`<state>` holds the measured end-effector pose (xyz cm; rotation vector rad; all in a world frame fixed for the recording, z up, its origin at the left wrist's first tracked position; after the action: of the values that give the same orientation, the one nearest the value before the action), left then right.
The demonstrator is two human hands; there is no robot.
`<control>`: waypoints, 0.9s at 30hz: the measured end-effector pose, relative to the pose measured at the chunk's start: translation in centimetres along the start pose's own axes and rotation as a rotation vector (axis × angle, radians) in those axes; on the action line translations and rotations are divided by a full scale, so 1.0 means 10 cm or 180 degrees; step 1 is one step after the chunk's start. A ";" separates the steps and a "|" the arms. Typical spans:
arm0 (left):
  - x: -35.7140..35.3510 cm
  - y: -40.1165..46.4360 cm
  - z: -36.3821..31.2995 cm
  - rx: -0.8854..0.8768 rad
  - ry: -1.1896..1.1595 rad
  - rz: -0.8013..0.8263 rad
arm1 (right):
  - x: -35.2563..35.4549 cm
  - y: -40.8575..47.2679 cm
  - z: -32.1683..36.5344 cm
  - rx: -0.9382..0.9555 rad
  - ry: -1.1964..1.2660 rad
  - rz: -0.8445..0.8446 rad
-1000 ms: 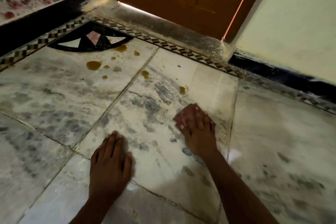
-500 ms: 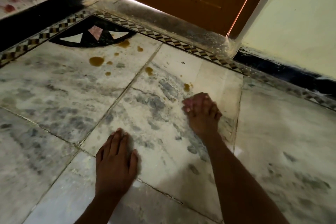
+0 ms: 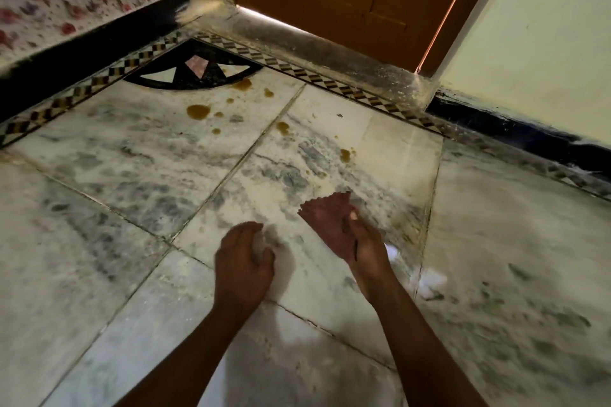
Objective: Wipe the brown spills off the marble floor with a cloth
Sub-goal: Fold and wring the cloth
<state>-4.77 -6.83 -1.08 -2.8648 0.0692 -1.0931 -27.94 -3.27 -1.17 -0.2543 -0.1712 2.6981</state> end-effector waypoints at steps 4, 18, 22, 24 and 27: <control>-0.05 -0.11 -0.40 0.0524 -0.1211 0.0534 | -0.09 -0.20 0.20 -0.0071 0.0795 0.0063; -0.16 -0.27 -0.83 0.1999 -0.3179 0.1374 | -0.03 -0.76 0.42 0.1010 -0.0598 0.0674; -0.17 -0.28 -0.88 0.1796 -0.3255 0.1414 | 0.07 -0.82 0.52 0.1001 -0.0097 0.0082; -0.16 -0.28 -0.91 0.1718 -0.3313 0.1406 | 0.11 -0.81 0.53 0.0804 0.0431 -0.0262; -0.15 -0.27 -0.89 0.1654 -0.3249 0.1297 | 0.14 -0.79 0.58 0.0751 0.0926 -0.0536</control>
<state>-11.76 -4.51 4.81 -2.4070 0.2406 0.4087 -27.21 3.94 5.54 -0.5287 0.2016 2.4512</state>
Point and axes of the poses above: each hand's wrist, its own y-axis towards the middle knuckle, its own x-axis out of the back of the hand, z = x × y, the point moved 5 cm from there along y, towards the middle knuckle, and after that the axes turned 10 degrees about x, right-handed, at the moved point
